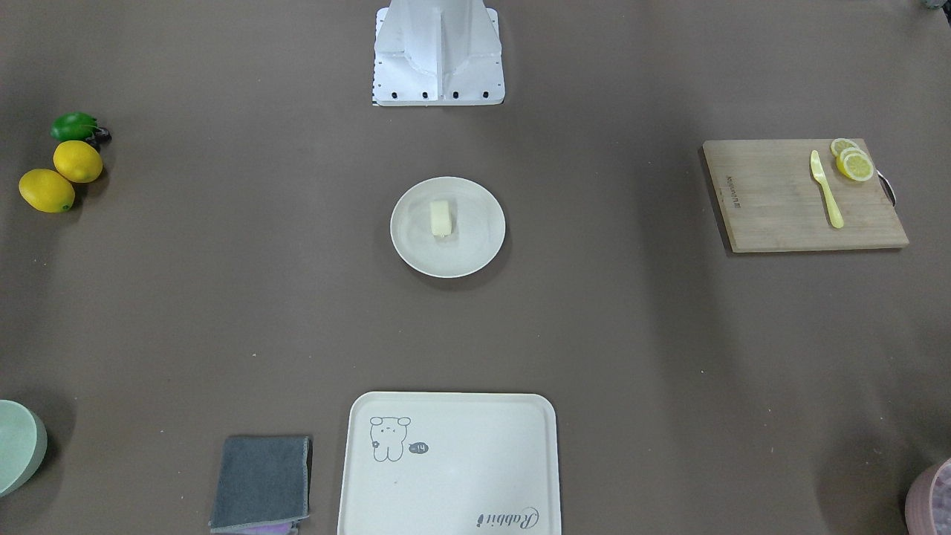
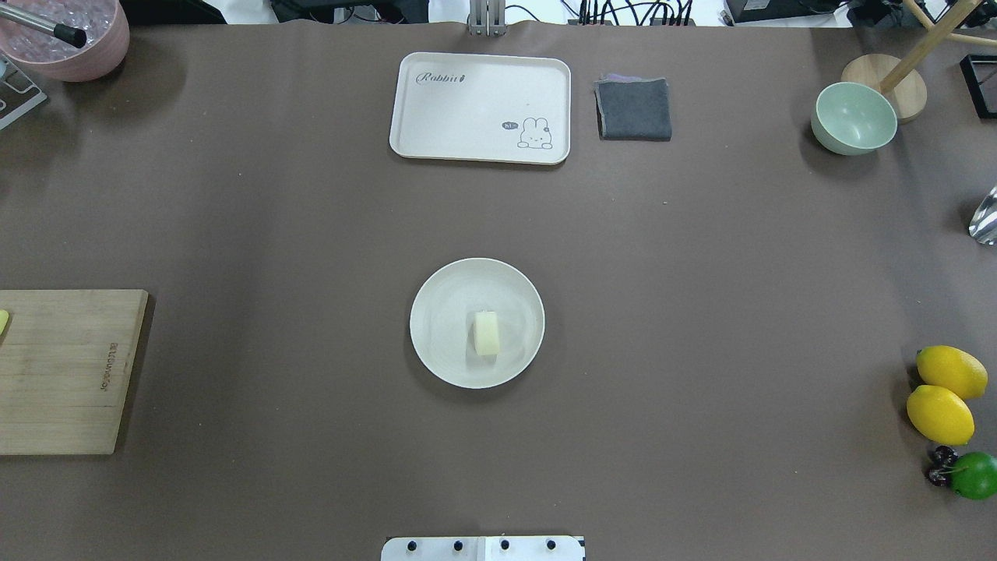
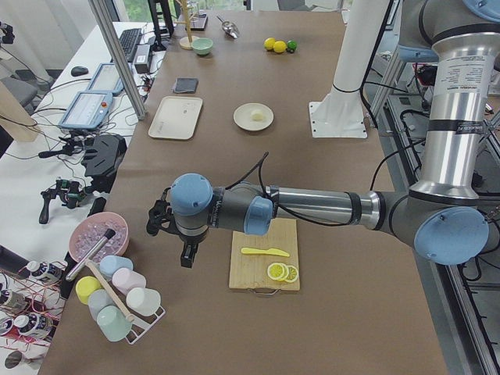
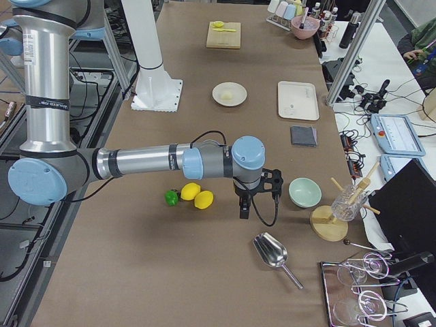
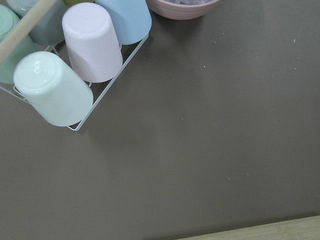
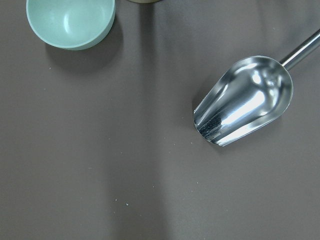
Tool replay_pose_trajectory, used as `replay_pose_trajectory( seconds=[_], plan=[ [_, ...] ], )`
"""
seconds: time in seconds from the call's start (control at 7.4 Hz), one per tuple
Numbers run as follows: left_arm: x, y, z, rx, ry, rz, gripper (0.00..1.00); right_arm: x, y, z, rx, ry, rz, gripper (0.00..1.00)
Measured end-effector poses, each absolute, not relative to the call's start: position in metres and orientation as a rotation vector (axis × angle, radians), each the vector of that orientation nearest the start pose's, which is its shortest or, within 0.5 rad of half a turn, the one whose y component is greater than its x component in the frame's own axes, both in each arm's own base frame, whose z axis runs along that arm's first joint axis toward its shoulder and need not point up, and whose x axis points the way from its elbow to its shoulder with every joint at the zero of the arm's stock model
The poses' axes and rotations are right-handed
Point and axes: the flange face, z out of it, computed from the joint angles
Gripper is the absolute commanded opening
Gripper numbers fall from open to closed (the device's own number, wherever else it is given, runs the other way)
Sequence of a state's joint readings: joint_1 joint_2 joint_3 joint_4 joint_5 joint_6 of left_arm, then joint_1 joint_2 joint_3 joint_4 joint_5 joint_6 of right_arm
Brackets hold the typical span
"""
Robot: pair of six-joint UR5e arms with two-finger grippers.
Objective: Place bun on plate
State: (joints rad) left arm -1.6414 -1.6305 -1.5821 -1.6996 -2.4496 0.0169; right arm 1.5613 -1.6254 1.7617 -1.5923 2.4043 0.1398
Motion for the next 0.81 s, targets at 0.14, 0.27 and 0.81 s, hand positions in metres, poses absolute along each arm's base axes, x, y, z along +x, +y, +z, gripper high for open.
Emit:
replay_pose_trajectory(
  seconds=[0.14,0.27,0.81],
  plan=[
    [-0.0945,-0.5233,0.6009,0.228,0.849,0.038,0.98,0.0556,-0.4724,0.5884,0.047,-0.840,0.076,1.00],
    [-0.0947,-0.5247,0.6003,0.229,0.838,0.039,0.98,0.0561,-0.4725,0.5881,0.047,-0.841,0.076,1.00],
    [-0.0938,-0.5269,0.5992,0.231,0.833,0.042,0.98,0.0566,-0.4751,0.5860,0.050,-0.840,0.076,1.00]
  ],
)
